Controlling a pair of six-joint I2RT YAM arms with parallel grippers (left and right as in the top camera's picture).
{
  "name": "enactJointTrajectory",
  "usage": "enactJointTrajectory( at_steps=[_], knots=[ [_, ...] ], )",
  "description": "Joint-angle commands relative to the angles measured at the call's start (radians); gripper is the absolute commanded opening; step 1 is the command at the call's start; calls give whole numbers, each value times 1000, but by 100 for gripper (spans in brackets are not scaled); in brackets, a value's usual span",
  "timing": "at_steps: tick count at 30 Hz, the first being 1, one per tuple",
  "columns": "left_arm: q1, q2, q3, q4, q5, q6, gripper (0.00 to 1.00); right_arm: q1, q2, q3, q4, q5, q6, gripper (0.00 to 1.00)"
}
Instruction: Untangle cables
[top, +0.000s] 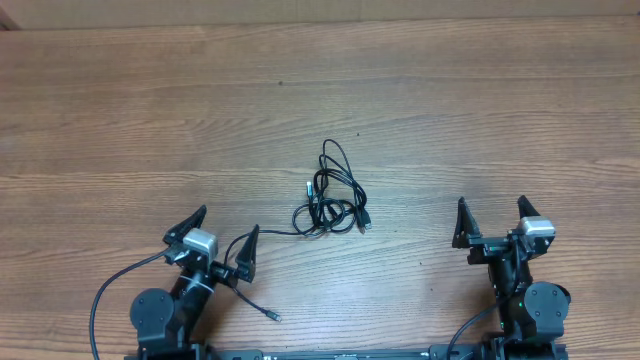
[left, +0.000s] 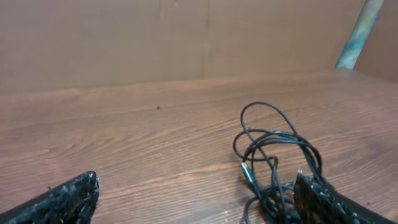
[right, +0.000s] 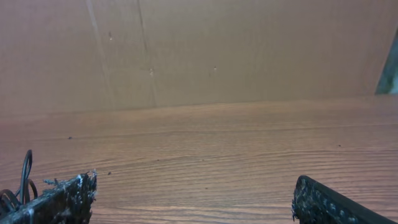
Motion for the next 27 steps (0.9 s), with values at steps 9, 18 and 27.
enactJointTrajectory(
  at_steps=[9, 18, 27],
  knots=[
    [-2, 3, 215, -206, 8, -8, 99, -7, -6, -10, 2, 5, 4, 100],
    [-2, 67, 351, -284, 7, -30, 100, -7, -6, -10, 2, 5, 4, 100],
    [-2, 380, 593, -442, 9, -29, 100, -7, -6, -10, 2, 5, 4, 100]
  ],
)
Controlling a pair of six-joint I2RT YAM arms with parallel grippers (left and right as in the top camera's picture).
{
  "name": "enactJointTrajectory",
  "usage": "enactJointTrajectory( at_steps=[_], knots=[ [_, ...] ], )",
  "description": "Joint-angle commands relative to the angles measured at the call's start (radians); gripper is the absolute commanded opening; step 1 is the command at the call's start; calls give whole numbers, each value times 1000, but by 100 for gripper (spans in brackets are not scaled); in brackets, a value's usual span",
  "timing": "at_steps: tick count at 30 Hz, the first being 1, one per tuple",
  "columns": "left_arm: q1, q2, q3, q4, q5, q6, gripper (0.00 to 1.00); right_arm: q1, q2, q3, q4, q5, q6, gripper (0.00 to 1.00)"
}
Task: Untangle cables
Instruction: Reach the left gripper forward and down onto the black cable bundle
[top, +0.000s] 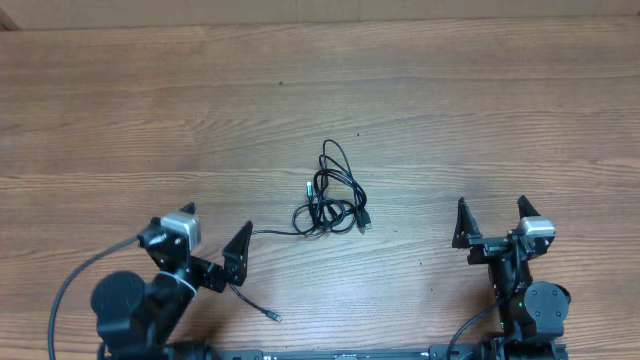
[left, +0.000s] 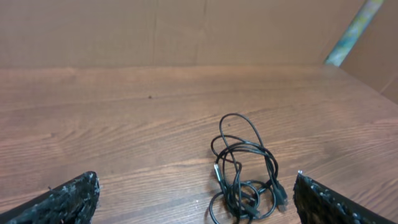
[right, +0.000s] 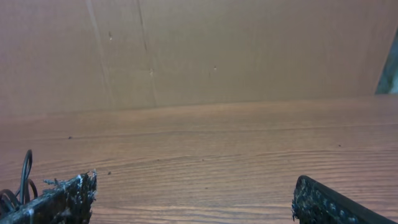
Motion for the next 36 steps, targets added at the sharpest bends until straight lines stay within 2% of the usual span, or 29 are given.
enactJointTrajectory(
  at_steps=[1, 8, 17, 28, 36],
  knots=[
    [-2, 122, 124, -54, 6, -7, 100, -7, -6, -10, 2, 5, 4, 100],
    [-2, 330, 300, -213, 5, 39, 100, -7, -6, -10, 2, 5, 3, 100],
    [-33, 495, 397, -336, -16, 77, 100, -7, -6, -10, 2, 5, 3, 100],
    [-315, 634, 413, -334, -206, 71, 100, -7, -6, -10, 2, 5, 3, 100],
    [-490, 800, 447, -269, -248, 45, 100, -7, -6, -10, 2, 5, 4, 100]
  ],
)
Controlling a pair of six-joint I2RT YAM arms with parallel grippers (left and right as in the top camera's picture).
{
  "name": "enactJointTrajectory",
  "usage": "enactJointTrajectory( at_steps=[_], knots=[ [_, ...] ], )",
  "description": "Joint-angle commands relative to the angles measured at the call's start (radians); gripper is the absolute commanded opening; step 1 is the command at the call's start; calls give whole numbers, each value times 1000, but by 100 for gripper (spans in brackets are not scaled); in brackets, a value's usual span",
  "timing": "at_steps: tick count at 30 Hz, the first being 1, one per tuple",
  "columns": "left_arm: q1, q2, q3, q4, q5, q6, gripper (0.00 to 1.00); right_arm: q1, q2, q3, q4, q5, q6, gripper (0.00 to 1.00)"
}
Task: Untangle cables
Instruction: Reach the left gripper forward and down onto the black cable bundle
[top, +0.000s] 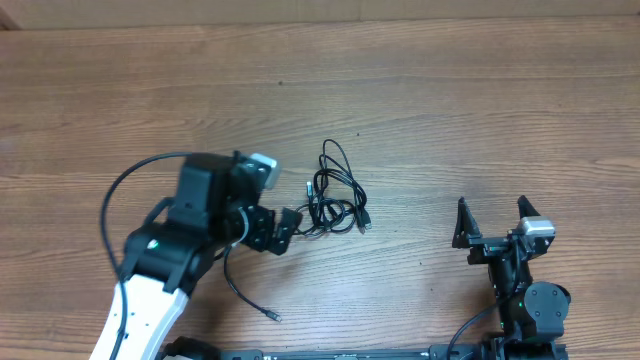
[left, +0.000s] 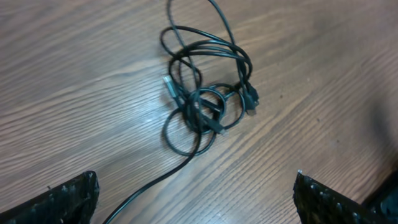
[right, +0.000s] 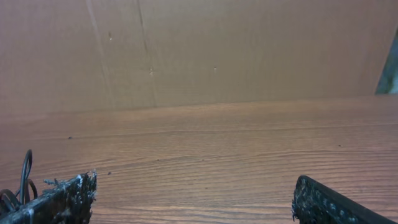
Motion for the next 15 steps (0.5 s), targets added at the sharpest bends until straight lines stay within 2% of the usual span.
enactJointTrajectory(
  at_steps=[1, 15],
  knots=[
    [-60, 71, 61, 7, -52, -9, 100, -7, -6, -10, 2, 5, 4, 100],
    [-191, 317, 95, 95, -74, -42, 100, -7, -6, -10, 2, 5, 4, 100]
  ],
)
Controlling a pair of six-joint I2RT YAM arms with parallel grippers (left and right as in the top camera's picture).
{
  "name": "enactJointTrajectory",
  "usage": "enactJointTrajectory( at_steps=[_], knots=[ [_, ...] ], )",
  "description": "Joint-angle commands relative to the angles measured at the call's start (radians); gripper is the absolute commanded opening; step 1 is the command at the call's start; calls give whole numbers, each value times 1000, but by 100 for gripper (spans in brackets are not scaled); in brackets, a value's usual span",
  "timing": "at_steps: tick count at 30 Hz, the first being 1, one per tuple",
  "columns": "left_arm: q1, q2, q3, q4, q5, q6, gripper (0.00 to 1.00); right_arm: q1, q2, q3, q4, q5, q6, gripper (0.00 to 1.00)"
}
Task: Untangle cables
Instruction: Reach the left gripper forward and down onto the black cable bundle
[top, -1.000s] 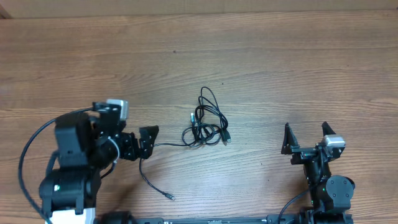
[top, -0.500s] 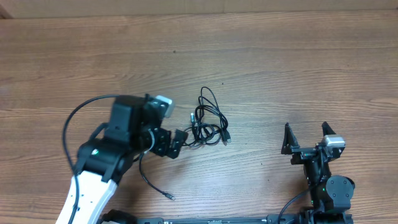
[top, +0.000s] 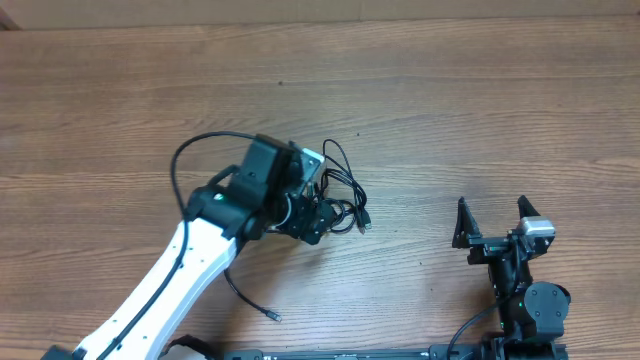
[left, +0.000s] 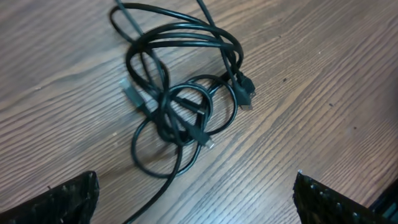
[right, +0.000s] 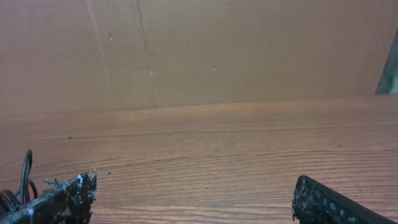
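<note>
A knot of thin black cables (top: 340, 190) lies mid-table; in the left wrist view the tangle (left: 180, 93) fills the upper middle, with a black plug (left: 244, 94) at its right and one strand running off the bottom. My left gripper (top: 310, 212) hovers open right over the tangle's left part, hiding some loops from overhead; its fingertips (left: 68, 199) frame the wood just below the knot. My right gripper (top: 490, 218) rests open at the near right, far from the cables. A sliver of cable (right: 25, 171) shows at the right wrist view's left edge.
A loose cable end (top: 272, 316) lies near the front edge below the left arm. The wooden table (top: 480, 110) stretches bare around the tangle. A brown cardboard wall (right: 199, 50) stands behind it.
My left gripper has moved right and slightly farther out, from just left of the tangle to over it; the knot looks bigger in its wrist view. The right arm stayed still.
Both grippers began open at their near-edge rest spots, the tangle lying mid-table. The left arm then lifted and turned slightly, later stood extended just left of the knot looking down at it, and now hovers over it. The cables and the right arm have not moved.
</note>
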Motion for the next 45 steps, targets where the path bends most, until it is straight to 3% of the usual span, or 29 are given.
enactJointTrajectory(
  at_steps=[1, 23, 29, 45],
  knots=[
    [-29, 42, 29, 18, -12, -22, 100, -7, -6, -10, 2, 6, 4, 100],
    [-32, 198, 28, 108, -122, -22, 100, -7, -6, -10, 2, 6, 4, 100],
    [-32, 222, 28, 154, -214, -22, 100, -7, -6, -10, 2, 6, 4, 100],
    [-32, 400, 28, 228, -222, -22, 89, -7, -6, -10, 2, 5, 4, 100]
  ],
)
